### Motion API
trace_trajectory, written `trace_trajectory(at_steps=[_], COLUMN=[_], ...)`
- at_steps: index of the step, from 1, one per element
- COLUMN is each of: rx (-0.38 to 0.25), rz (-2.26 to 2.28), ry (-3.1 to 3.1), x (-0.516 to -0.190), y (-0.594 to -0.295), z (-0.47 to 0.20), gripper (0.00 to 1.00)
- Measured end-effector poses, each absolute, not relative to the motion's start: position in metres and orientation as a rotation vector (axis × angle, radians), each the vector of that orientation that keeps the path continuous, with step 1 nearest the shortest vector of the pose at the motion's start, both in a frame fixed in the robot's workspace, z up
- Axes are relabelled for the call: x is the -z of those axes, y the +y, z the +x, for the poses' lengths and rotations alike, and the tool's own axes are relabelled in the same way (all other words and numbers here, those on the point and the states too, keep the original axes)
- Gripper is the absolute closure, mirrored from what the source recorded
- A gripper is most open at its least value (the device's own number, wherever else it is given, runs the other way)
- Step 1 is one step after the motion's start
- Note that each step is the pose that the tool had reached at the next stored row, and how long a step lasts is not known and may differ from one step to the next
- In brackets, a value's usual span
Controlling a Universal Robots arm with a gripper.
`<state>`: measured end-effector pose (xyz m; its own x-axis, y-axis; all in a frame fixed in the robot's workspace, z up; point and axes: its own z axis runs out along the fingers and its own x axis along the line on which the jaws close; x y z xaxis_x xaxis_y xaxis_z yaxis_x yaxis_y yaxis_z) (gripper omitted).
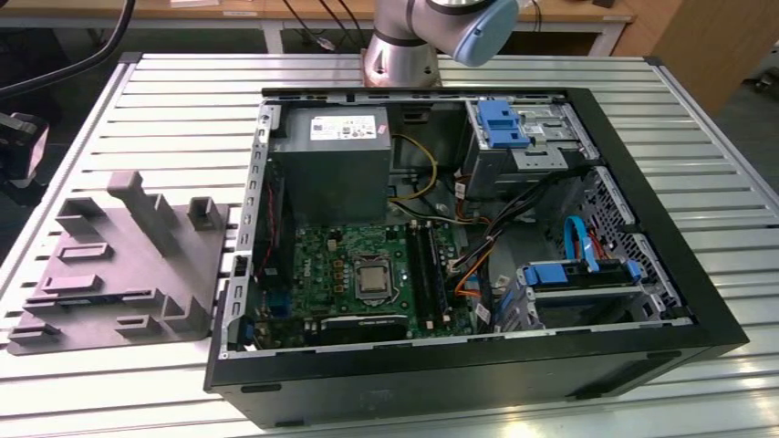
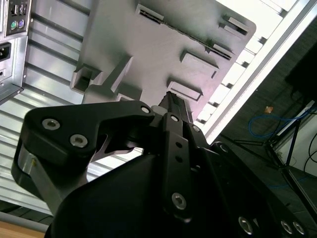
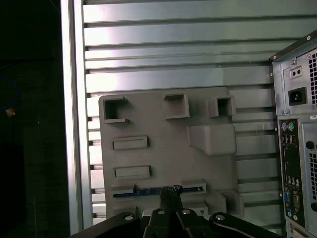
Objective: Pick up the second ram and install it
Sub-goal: 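Pick up the second ram and move it above second insertion slot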
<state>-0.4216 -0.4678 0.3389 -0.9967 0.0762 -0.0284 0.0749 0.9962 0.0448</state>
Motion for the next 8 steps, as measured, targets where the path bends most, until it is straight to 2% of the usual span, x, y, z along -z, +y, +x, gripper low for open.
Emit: trace_trajectory(at_steps=[8], rx=[-0.07], rz=[-0.046], ry=[3.113], x=[-0.338], y=[-0.4678], z=[-0.4216], gripper=[0.9])
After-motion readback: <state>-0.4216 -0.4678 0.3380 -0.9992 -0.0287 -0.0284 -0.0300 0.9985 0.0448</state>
